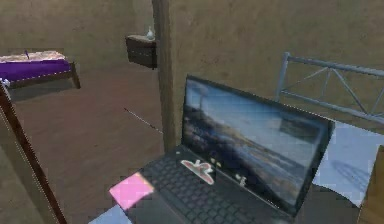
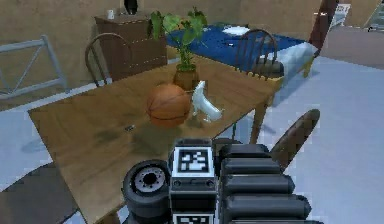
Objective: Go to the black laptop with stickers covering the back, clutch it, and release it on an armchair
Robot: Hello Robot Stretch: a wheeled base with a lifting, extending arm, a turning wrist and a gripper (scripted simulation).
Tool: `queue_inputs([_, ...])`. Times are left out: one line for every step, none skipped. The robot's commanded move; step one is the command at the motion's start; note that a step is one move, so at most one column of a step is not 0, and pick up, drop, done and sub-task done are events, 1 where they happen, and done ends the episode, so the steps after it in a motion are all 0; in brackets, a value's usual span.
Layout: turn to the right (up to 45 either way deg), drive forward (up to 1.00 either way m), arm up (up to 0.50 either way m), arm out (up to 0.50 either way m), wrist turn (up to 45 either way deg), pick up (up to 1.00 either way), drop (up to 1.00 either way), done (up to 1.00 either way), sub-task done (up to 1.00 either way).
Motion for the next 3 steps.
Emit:
queue_inputs([-18.0, 0.00, 0.00, 0.00, 0.0, 0.00, 0.00, 0.00, 0.00])
queue_inputs([-3.0, 0.00, 0.00, 0.00, 0.0, 0.00, 0.00, 0.00, 0.00])
queue_inputs([0.0, 1.00, 0.00, 0.00, 0.0, 0.00, 0.00, 0.00, 0.00])
